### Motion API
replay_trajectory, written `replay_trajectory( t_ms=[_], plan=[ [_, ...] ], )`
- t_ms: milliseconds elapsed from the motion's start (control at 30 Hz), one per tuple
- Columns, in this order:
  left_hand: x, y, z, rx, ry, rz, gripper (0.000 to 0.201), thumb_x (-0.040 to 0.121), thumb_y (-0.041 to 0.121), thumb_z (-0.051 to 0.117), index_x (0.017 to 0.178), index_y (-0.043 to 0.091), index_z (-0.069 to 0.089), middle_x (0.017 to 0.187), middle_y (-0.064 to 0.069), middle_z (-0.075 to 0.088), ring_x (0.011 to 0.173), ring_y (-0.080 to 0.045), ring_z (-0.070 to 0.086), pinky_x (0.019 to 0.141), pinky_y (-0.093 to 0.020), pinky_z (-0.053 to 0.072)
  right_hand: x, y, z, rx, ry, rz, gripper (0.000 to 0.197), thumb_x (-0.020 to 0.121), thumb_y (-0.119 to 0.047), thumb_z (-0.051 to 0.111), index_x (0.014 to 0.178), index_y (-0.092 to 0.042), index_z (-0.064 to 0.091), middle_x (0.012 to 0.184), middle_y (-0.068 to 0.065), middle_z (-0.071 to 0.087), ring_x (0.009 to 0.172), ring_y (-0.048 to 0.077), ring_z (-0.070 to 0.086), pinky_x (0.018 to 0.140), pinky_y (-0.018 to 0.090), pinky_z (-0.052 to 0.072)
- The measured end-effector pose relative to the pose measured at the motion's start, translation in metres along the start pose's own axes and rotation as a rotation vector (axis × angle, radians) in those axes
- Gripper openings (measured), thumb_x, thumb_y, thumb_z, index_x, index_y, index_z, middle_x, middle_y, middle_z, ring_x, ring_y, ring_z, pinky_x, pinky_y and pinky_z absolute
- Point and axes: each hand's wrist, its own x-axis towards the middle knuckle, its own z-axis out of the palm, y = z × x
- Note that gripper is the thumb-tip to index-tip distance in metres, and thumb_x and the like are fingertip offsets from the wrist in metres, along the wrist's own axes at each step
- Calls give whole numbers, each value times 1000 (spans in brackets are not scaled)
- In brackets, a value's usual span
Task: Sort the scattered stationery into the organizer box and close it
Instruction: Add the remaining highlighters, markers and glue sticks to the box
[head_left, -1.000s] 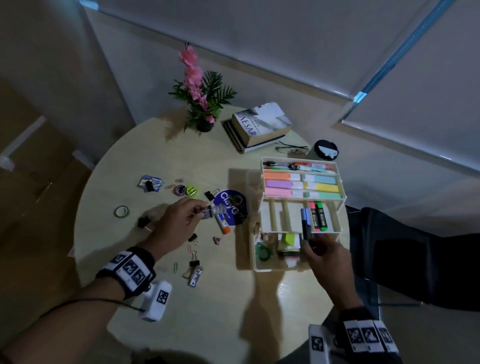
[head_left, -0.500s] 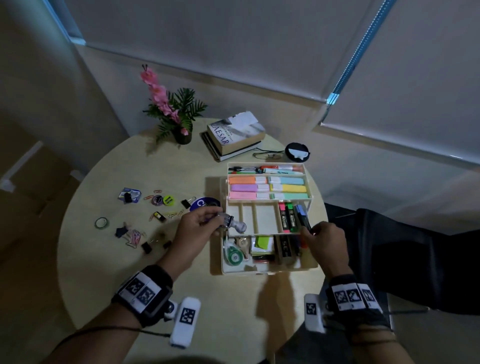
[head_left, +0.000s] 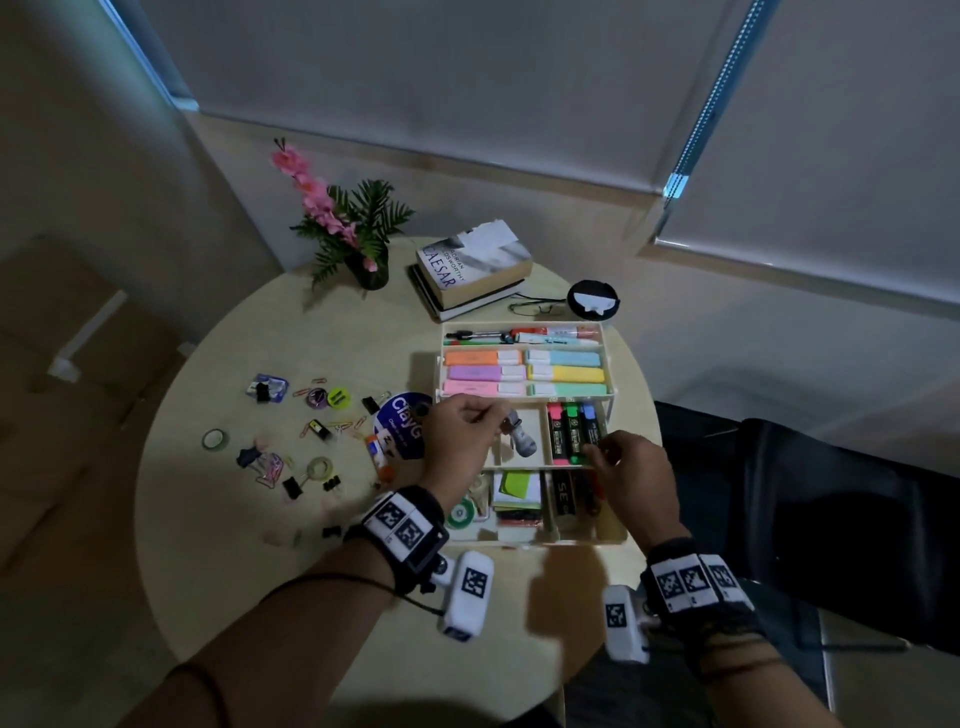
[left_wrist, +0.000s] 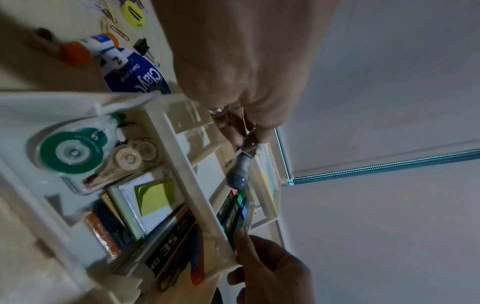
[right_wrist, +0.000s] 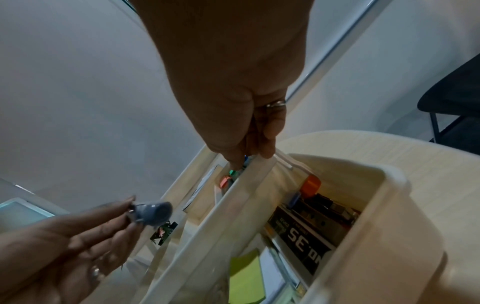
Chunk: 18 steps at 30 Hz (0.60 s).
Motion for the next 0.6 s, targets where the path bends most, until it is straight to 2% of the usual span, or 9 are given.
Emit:
replay_trajectory(
  t_ms=[100, 233, 300, 400, 467, 533, 600],
  plan=[
    [2, -6, 15, 47, 21, -30, 6, 87, 17, 84, 85, 14, 78, 80, -1, 79, 76, -21, 77, 75, -47, 65, -4, 1, -2, 2, -34, -30, 16, 95, -30, 74, 88, -15, 74, 80, 1, 72, 70, 21, 65, 62, 40, 56],
    [5, -14, 30, 136, 64, -41, 16, 82, 20, 89, 83, 9, 77, 78, -2, 77, 74, -20, 76, 72, -45, 66, -11, 9, -4, 30, -64, -55, 18, 98, -31, 69, 89, -17, 74, 78, -2, 71, 69, 18, 65, 63, 40, 57],
    [6, -17, 38, 176, 73, -34, 17, 82, 18, 89, 82, 8, 75, 75, 0, 75, 70, -14, 74, 70, -37, 65, -12, 12, -7, 33, -83, -65, 18, 99, -32, 69, 89, -19, 73, 77, -4, 70, 67, 15, 64, 62, 39, 56],
    [7, -19, 46, 231, 52, -1, 14, 86, 16, 86, 84, 8, 73, 74, 4, 71, 64, 4, 65, 60, -16, 53, -12, 17, -8, 32, -100, -74, 18, 100, -37, 67, 90, -23, 73, 74, -9, 70, 65, 11, 64, 60, 39, 56],
    [8, -21, 49, 261, -1, 16, 18, 86, 18, 86, 94, 6, 75, 83, 1, 73, 72, 1, 66, 61, -9, 49, -11, 19, -7, 32, -107, -76, 19, 100, -39, 66, 91, -24, 73, 74, -10, 69, 65, 10, 64, 60, 39, 57],
    [8, -23, 51, 295, -68, 7, 29, 83, 20, 88, 105, 7, 74, 95, -1, 73, 84, -11, 70, 71, -14, 55, -10, 21, -6, 36, -110, -84, 19, 100, -40, 66, 91, -24, 73, 75, -10, 69, 65, 10, 64, 61, 39, 57],
    [6, -22, 53, 353, -161, -16, 45, 80, 18, 90, 119, 10, 70, 105, 1, 70, 94, -19, 71, 80, -29, 59, -9, 23, -5, 49, -114, -88, 19, 100, -40, 66, 92, -24, 72, 76, -10, 69, 66, 10, 65, 62, 40, 58]
  ],
)
